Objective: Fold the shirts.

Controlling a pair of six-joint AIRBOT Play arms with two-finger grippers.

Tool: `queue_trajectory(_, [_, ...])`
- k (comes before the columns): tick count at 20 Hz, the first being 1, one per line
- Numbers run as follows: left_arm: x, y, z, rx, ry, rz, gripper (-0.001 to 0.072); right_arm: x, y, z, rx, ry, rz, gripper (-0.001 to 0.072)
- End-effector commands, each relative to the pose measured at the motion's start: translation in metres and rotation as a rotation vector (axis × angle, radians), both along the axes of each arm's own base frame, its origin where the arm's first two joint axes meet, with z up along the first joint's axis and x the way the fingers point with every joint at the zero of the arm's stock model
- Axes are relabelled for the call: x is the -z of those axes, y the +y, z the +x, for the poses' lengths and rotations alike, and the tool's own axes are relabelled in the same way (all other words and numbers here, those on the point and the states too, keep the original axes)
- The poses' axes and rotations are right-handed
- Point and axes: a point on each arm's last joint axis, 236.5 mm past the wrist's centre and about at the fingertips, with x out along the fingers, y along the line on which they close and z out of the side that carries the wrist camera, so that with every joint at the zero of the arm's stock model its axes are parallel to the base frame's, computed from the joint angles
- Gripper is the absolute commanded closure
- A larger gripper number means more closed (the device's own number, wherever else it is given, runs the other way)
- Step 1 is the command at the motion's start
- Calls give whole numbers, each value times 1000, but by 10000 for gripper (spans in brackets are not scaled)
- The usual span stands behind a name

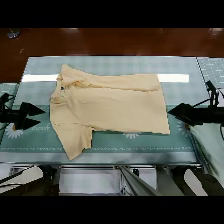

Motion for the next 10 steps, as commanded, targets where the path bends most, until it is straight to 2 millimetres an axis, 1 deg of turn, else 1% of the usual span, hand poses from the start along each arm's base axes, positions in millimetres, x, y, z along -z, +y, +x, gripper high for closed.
queue_trajectory(1, [22,-8,-13,-40,3,1,5,6,23,-17,26,-29,86,84])
queue_trajectory(2, [27,-12,-14,-36,8,9,5,7,24,-19,21,-22,89,84])
queue_trajectory(4, [36,-26,-12,-4,12,9,5,7,24,-19,22,-21,90,84])
queue_trajectory(7, [40,-55,4,62,-31,-5,5,7,22,-17,30,-27,86,84])
queue_trajectory(8, [42,-61,11,67,-44,4,5,7,22,-17,34,-26,87,84])
queue_trajectory(10, [48,-73,15,99,-44,23,5,7,22,-17,36,-24,88,84])
